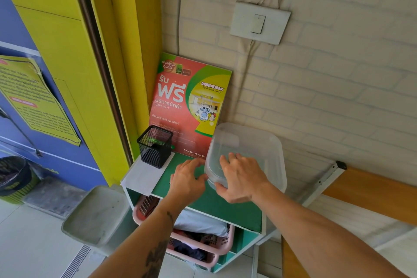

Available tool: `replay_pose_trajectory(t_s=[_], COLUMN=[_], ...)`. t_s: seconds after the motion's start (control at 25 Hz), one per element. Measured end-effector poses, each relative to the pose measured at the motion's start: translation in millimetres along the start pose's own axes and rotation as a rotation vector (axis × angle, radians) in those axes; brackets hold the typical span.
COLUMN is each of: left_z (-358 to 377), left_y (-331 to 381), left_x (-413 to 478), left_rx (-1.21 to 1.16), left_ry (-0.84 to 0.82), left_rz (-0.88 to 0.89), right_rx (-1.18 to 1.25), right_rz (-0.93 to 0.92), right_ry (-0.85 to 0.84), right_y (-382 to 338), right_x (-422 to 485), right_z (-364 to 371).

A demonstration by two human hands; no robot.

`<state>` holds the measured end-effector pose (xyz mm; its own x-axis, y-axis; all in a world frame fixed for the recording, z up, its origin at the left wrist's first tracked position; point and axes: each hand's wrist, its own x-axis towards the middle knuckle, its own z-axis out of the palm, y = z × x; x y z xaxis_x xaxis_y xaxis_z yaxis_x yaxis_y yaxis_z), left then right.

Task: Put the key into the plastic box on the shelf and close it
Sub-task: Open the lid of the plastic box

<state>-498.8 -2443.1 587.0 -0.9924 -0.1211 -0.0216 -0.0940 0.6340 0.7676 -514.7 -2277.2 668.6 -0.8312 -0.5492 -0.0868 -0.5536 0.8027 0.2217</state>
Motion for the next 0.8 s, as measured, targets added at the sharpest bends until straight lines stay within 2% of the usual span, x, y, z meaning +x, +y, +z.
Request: replay_pose_trajectory(t_s=[0.48, 0.68, 0.8], left_z=[-9.8, -12.1, -12.8], left_y=[8.5, 12.4, 9.8], left_x=[0.7, -2.0, -2.1], left_rx=[0.014, 0.002, -0.089], left_ry=[-0.070, -0.104, -0.067], left_rz=[-0.065, -0.080, -0.076], right_rx=[-0.051, 0.019, 0.067], right_rz=[-0.113, -0.038, 0.041], right_ry=[0.028, 0.099, 0.080], right_y=[7.0, 8.9, -1.4], right_x=[3.2, -1.2, -8.4], right_z=[-15.1, -15.5, -6.7])
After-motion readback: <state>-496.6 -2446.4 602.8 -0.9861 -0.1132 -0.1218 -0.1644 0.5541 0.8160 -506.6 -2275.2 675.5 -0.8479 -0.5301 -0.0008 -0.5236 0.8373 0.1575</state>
